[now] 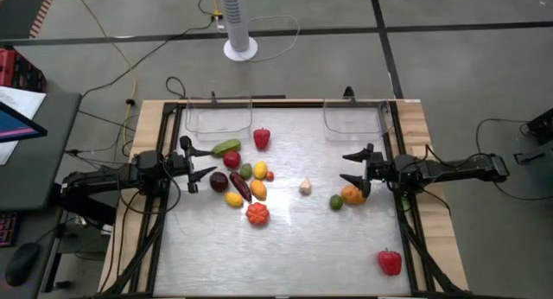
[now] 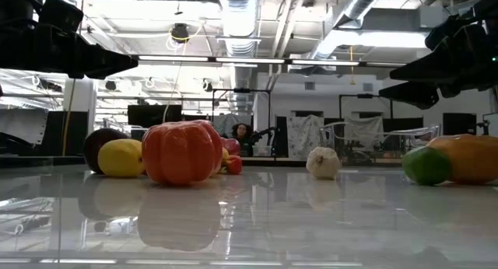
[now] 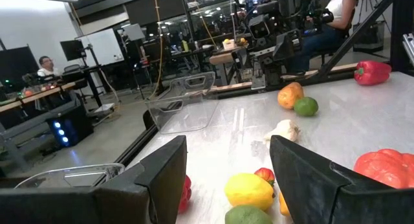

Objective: Sort produce into baskets

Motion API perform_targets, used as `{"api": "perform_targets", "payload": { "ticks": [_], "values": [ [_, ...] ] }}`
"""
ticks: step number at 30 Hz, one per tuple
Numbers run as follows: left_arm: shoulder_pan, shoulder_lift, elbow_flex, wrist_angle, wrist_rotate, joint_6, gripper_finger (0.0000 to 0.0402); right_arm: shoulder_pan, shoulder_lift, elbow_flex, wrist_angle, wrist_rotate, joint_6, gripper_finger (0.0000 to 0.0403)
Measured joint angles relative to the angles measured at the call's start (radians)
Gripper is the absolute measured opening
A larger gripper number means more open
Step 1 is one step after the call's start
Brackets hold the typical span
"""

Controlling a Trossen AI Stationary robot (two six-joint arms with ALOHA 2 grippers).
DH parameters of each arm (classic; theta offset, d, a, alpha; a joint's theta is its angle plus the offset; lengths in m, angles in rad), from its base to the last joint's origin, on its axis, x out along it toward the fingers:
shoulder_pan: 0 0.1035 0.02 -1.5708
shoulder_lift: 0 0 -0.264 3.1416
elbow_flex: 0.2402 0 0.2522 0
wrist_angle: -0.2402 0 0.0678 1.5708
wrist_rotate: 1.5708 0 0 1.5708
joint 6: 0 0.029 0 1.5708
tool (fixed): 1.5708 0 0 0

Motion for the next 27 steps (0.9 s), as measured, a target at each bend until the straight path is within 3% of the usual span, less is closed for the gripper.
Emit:
{"api": "perform_targets", "payload": {
  "ticks": [11, 19, 27],
  "values": [
    [0.000, 0.000, 0.000, 0.006, 0.001, 0.023, 0.0210, 0.000, 0.000, 0.000, 0.000, 0.000, 0.000, 0.0372],
    [-0.001, 0.000, 0.000, 0.009, 0.015, -0.414, 0.0210, 0.000, 0.000, 0.000, 0.000, 0.000, 0.000, 0.0372],
    [0.000, 0.000, 0.000, 0.018, -0.115, -0.558, 0.0210, -0.001, 0.000, 0.000, 0.000, 0.001, 0.000, 0.0372]
  ]
}}
